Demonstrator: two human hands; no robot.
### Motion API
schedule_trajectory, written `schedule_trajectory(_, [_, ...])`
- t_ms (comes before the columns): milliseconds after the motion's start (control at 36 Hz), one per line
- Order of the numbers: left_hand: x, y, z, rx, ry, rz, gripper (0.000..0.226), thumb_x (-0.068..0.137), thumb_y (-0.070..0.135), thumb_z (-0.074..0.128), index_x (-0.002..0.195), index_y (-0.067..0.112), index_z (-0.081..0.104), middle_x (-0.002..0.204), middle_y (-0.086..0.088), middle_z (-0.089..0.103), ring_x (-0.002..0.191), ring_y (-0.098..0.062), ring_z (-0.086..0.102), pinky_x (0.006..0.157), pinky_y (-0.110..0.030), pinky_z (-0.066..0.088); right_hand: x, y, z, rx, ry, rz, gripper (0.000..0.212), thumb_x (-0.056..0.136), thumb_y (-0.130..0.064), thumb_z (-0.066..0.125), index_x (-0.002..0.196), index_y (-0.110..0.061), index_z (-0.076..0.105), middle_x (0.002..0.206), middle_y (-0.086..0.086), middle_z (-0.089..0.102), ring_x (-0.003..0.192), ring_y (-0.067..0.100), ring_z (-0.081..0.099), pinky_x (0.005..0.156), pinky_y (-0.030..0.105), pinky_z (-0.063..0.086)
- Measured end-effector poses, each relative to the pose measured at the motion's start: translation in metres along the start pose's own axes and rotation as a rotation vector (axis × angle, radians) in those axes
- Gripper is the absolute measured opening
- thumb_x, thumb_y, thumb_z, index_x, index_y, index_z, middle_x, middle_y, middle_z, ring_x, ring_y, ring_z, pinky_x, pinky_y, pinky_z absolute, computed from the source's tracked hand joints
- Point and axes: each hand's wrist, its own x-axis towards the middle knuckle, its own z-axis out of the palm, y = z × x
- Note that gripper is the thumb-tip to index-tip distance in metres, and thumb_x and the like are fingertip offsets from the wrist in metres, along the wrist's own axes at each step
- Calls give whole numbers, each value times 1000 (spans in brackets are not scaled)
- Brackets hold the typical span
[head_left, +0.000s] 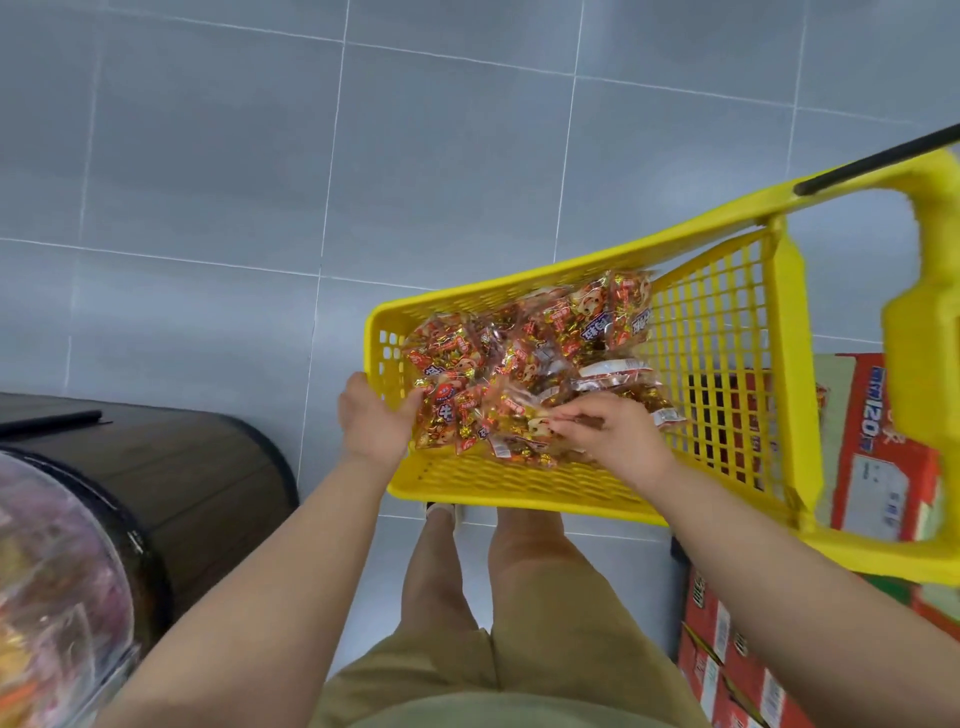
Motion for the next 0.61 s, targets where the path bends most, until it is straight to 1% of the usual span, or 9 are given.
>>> schedule_trajectory(56, [-18,14,0,-41,31,243,65,83,37,72,134,7,44,133,-10,47,128,-24,41,109,-41,34,-6,-14,-11,203,-2,85,20,78,-22,75,78,-41,70,74,-20,69,69,-8,61,60,4,44])
schedule_trajectory(111, [-34,31,0,-157,-135,341,55,82,36,72,130,20,51,135,3,49,128,-13,41,107,-28,35,-9,-24,-19,326,-46,152,13,77,-26,75,76,-38,72,82,-5,73,70,4,63,58,13,48])
schedule_trajectory(167, [-50,46,0,-304,-410,270,39,75,38,74,112,36,60,116,25,61,113,4,54,87,-9,44,-10,-30,-24,357,-110,189,8,76,-28,75,74,-36,74,86,3,73,69,9,62,59,19,50])
schedule_trajectory(222, [-53,52,2,-310,-605,207,27,72,37,76,96,41,64,92,37,65,91,20,58,69,0,43,-8,-30,-27,327,-182,206,8,77,-30,74,73,-37,75,85,1,72,70,9,63,65,24,49])
schedule_trajectory(306, [-48,54,7,-264,-730,88,15,80,27,76,93,21,72,85,21,71,83,1,66,73,-22,50,-2,-25,-32,375,-240,282,9,78,-36,71,84,-31,75,89,1,71,78,12,61,74,28,48])
schedule_trajectory(389, [-44,54,7,-200,-721,42,38,78,28,77,100,0,66,91,-3,60,87,-17,56,71,-32,41,11,-10,-35,588,-100,318,17,88,-28,62,101,-20,69,91,-6,72,89,12,63,77,24,51])
schedule_trajectory(444, [-40,50,8,-270,-718,-7,25,79,22,77,97,7,67,94,-3,70,92,-23,65,79,-35,48,23,4,-36,257,98,274,20,88,-18,61,108,-24,64,103,-11,67,94,9,59,77,22,48])
schedule_trajectory(500, [-39,48,8,-411,-721,-111,19,82,14,74,96,24,65,94,1,76,94,-21,70,85,-38,54,35,21,-38,-172,186,220,40,84,-8,62,122,-21,59,123,-1,57,108,17,53,90,29,45])
schedule_trajectory(611, [-36,42,9,-525,-663,-206,33,85,10,69,112,27,58,100,0,75,94,-19,70,83,-39,56,56,48,-39,-687,74,159,58,80,-16,66,134,-26,48,141,2,42,128,27,33,107,37,31])
